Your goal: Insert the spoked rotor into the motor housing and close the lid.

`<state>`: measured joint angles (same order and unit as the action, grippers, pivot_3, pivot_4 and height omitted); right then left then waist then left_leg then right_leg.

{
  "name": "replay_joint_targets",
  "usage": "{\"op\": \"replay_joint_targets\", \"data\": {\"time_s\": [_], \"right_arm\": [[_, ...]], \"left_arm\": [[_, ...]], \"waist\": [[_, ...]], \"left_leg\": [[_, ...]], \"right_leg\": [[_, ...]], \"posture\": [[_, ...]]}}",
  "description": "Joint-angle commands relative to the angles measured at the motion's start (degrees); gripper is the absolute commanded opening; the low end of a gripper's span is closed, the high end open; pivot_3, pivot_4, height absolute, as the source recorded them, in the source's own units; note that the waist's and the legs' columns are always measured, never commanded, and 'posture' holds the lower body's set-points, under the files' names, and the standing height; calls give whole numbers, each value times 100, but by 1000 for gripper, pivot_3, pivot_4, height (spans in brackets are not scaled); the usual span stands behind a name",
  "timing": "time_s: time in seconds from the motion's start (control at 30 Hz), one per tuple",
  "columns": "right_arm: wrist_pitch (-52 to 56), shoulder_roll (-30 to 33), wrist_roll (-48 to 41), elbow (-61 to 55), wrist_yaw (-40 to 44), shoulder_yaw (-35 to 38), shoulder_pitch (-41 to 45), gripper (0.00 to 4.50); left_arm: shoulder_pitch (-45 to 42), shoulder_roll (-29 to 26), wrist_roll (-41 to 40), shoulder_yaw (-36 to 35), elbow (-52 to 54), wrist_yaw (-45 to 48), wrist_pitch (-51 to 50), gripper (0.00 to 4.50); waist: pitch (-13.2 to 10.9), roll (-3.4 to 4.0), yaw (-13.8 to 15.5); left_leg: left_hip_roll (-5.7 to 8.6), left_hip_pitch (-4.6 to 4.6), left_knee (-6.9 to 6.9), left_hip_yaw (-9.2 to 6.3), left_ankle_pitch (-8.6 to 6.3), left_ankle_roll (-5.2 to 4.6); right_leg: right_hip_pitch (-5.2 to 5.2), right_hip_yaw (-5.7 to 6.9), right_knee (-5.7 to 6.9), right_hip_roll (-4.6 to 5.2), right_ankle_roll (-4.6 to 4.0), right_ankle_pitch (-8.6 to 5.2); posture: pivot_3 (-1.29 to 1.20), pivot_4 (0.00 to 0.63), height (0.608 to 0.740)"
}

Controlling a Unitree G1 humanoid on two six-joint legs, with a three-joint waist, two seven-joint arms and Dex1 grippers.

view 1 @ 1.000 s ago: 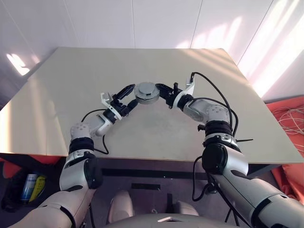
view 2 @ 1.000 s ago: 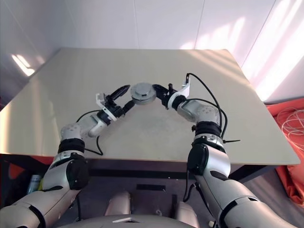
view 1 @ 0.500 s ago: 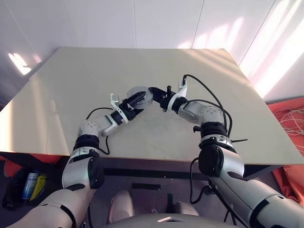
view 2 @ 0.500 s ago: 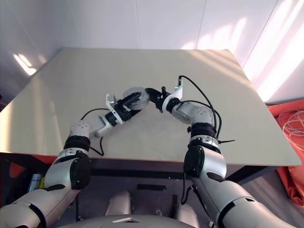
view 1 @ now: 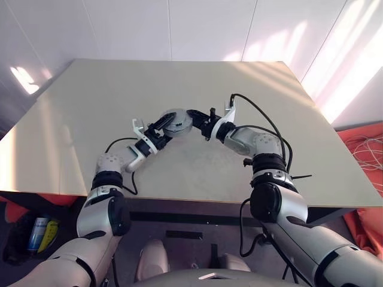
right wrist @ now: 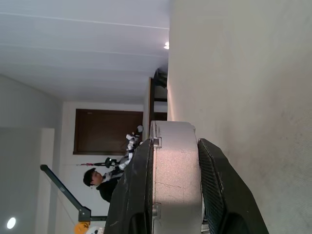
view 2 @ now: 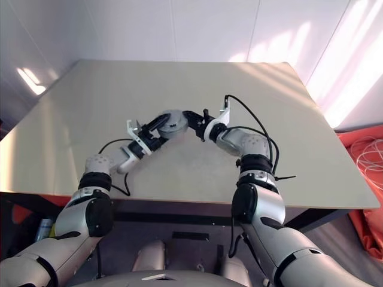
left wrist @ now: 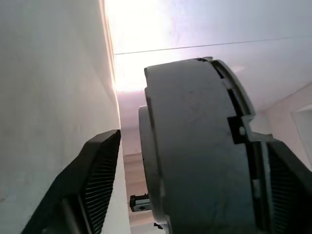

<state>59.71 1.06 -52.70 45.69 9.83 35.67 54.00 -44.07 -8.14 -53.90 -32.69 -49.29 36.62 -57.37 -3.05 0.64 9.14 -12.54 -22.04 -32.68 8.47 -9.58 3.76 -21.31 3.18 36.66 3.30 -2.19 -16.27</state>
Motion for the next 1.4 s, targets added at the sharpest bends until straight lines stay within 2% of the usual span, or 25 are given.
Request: {"op": "replay_joint_targets", "data": {"time_s": [0.03, 0.1, 0.13, 0.4, 0.57, 0.67, 0.8, 0.97, 1.13, 1.4], "right_arm": [[-27, 6, -215, -238, 175, 39, 192, 1173], [-29, 9, -210, -235, 180, 35, 191, 1173], [-31, 11, -207, -232, 185, 33, 191, 1173], [-69, 20, -131, -286, 255, -62, 160, 1173], [-62, 38, 46, -693, 807, -524, -32, 1173], [-111, 0, 96, -966, 927, -707, -115, 2142], [-785, -67, 336, -1007, 749, -701, -88, 3471], [-1336, -48, 444, -822, 686, -653, -68, 3471], [-1609, 4, 564, -688, 572, -648, -87, 3471], [-1222, 204, 536, -806, 772, -754, -307, 3471]], "left_arm": [[-57, -5, 0, -25, 101, -14, 38, 2978], [-45, 0, -3, -37, 96, -36, 33, 2304], [-43, 3, -10, -50, 92, -44, 25, 2212], [-42, 28, -66, -120, 100, -89, -96, 2211], [-91, 32, -63, -123, 70, -101, -138, 2210], [-99, 24, -72, -126, 61, -98, -140, 2210], [-92, 6, -82, -144, 66, -91, -140, 2210], [-49, -5, -37, -192, 175, -70, 105, 2210], [20, -199, -236, -679, 370, -217, 817, 2210], [472, -665, -525, -1507, 1213, -792, 1732, 2210]], "waist": [[0, 0, 0], [-1, 1, 0], [-1, 1, 0], [-1, 1, 0], [-1, 1, 4], [-1, 1, 4], [-2, 2, -3], [-2, 1, -12], [-4, 1, -49], [-5, 1, -47]], "left_leg": [[0, 0, 0, 0, 0, 0], [0, -1, 0, 0, 0, 0], [0, -2, 0, 0, 0, 0], [0, -1, 0, 0, 0, 0], [0, -2, 0, 0, 0, 0], [0, 0, 0, 0, 0, 0], [-1, 2, 0, 0, 0, 0], [2, -1, 2, 0, 0, 0], [1, 0, 3, 0, 0, 0], [-5, -1, 10, -2, -1, -2]], "right_leg": [[0, 0, 0, 0, 0, 0], [-1, 0, 0, 0, 0, 0], [-1, 0, 0, 0, 0, 0], [-1, 0, 0, 0, 0, 0], [-1, 0, -1, 0, 0, 0], [0, 0, -1, 0, 0, 0], [1, 0, -1, 0, 0, 0], [0, 0, -3, 1, 0, 0], [0, 0, -3, 0, 0, 0], [-4, 0, -10, -7, 0, 0]], "posture": [[0, 0, 740], [0, 0, 740], [0, 0, 740], [0, 0, 740], [0, 0, 740], [0, 0, 740], [0, 0, 740], [0, 0, 740], [0, 0, 740], [0, 0, 740]]}}
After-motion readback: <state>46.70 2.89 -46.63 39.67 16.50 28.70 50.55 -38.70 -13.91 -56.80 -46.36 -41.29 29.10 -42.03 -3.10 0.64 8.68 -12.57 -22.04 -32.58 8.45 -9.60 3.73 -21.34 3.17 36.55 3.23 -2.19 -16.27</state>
